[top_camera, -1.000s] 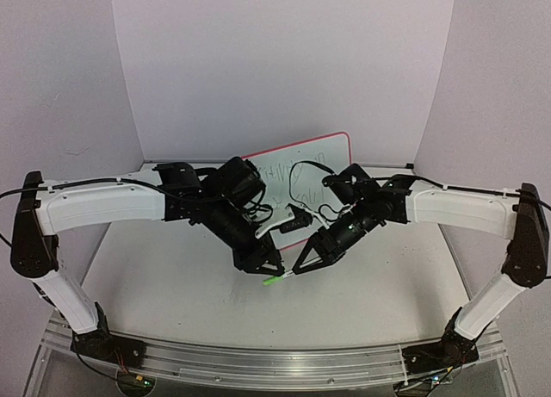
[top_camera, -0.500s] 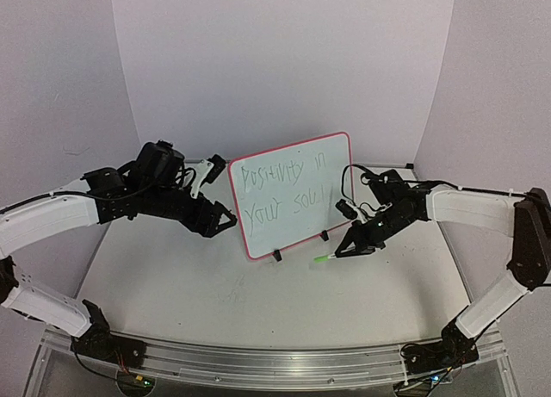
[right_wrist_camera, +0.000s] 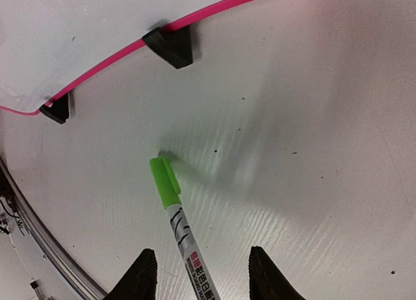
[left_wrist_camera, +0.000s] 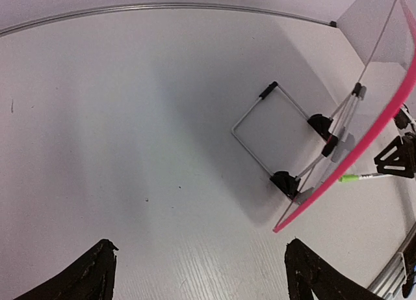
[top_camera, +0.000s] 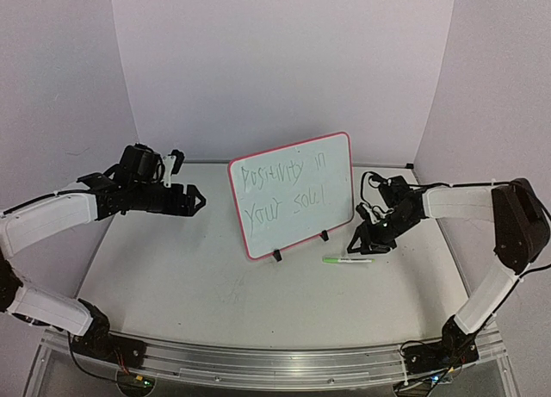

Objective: Write a sentence on the whiteboard
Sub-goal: Put down the whiteboard marker at the center of the board, then reset both arms

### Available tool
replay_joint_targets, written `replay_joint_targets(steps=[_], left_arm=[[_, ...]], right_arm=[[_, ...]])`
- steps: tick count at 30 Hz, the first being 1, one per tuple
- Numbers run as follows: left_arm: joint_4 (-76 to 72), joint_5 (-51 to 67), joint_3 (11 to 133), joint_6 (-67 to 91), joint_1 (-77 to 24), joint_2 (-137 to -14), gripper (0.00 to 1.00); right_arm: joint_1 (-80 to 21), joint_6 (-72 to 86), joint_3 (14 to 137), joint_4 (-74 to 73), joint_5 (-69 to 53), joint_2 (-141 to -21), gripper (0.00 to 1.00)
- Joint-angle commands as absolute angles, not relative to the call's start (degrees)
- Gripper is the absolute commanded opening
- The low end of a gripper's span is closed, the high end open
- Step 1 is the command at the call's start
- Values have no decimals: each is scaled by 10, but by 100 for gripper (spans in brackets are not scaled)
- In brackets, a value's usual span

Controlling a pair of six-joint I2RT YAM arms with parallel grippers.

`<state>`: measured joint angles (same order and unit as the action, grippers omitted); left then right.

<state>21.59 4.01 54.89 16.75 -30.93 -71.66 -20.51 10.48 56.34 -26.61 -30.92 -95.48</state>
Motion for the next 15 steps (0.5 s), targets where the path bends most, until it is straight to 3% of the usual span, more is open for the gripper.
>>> replay_joint_targets(steps=[1, 7, 15], left_arm=[[166, 18, 535, 189, -266, -733, 89], [133, -14, 526, 187, -193, -754, 91], [46, -81, 523, 174, -83, -765, 95]], right_arm=[[-185, 109, 559, -261, -232, -949, 55], [-139, 107, 569, -267, -173, -940, 77], [-69, 109, 571, -203, -122, -864, 85]])
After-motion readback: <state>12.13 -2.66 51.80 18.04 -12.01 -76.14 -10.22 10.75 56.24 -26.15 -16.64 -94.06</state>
